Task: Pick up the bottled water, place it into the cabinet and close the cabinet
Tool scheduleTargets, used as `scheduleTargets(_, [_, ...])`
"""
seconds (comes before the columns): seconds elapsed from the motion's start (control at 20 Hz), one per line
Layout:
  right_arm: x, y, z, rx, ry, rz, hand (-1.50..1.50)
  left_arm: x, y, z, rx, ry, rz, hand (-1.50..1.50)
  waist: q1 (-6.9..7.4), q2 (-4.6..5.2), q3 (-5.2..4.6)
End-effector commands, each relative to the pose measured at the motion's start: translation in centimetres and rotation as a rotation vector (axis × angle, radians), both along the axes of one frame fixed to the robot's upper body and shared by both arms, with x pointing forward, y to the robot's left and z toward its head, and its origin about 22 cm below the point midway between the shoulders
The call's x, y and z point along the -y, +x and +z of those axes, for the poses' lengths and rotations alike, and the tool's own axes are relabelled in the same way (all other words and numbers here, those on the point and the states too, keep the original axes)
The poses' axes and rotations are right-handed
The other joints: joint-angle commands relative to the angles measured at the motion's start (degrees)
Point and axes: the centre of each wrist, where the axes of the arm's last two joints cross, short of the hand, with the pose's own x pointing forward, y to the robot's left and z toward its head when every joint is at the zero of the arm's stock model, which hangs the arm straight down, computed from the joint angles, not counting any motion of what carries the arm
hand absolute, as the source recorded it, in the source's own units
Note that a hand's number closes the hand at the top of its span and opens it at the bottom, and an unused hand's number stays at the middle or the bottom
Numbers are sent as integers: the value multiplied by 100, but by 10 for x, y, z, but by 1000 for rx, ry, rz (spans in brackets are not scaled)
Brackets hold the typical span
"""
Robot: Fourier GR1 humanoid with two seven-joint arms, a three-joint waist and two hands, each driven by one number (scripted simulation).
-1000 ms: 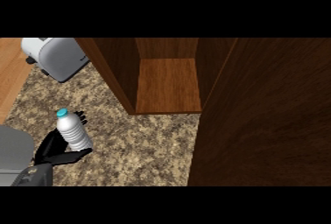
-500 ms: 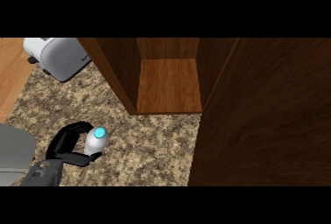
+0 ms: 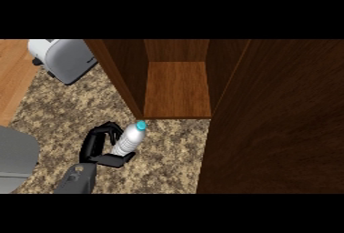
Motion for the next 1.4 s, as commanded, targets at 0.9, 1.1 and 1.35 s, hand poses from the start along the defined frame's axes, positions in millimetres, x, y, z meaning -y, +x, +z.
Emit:
scheduleTargets(0.9, [3, -21, 9, 32, 19, -27, -150, 156, 23, 124, 19, -245, -2, 150, 1, -2, 2])
scheduleTargets(1.1, [1, -23, 17, 31, 17, -26, -150, 166, 50, 146, 51, -221, 2, 150, -30, 15, -3])
scheduleTargets(1.35, [6, -26, 19, 37, 18, -34, -150, 178, 62, 166, 17, -161, 31, 150, -15, 11, -1])
